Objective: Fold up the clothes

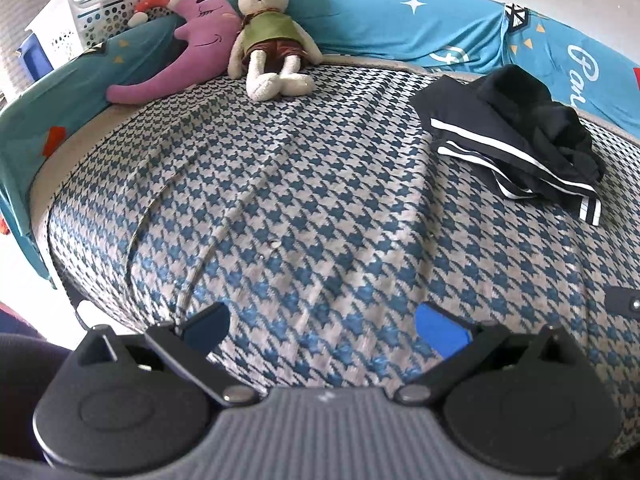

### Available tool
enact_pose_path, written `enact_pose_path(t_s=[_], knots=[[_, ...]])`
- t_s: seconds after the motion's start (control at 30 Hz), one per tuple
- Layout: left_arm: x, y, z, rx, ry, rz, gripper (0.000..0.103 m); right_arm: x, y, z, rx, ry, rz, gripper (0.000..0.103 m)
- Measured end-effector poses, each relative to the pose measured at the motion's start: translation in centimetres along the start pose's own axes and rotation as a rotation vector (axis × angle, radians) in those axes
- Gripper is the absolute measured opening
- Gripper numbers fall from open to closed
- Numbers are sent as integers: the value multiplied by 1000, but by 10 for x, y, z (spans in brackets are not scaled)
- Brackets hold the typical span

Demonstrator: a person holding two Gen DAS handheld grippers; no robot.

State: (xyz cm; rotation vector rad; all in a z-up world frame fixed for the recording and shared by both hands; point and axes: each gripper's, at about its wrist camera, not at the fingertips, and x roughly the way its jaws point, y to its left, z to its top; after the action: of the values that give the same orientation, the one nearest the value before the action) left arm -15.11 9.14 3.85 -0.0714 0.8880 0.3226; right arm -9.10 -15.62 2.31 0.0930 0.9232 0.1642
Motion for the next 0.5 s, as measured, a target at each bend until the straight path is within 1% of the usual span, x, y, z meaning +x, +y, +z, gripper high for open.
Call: enact_pose_path(t_s=[0.27, 0.37, 0.5], knots=[[-3, 5, -3, -23, 21, -1, 103, 2, 12, -2, -25, 3, 23, 103], [-7, 4, -4, -12, 19, 14, 103, 5, 15, -1, -39, 4, 13, 103], [-12, 8, -4, -28, 23, 14, 103, 9, 14, 0, -35, 3, 9, 103]])
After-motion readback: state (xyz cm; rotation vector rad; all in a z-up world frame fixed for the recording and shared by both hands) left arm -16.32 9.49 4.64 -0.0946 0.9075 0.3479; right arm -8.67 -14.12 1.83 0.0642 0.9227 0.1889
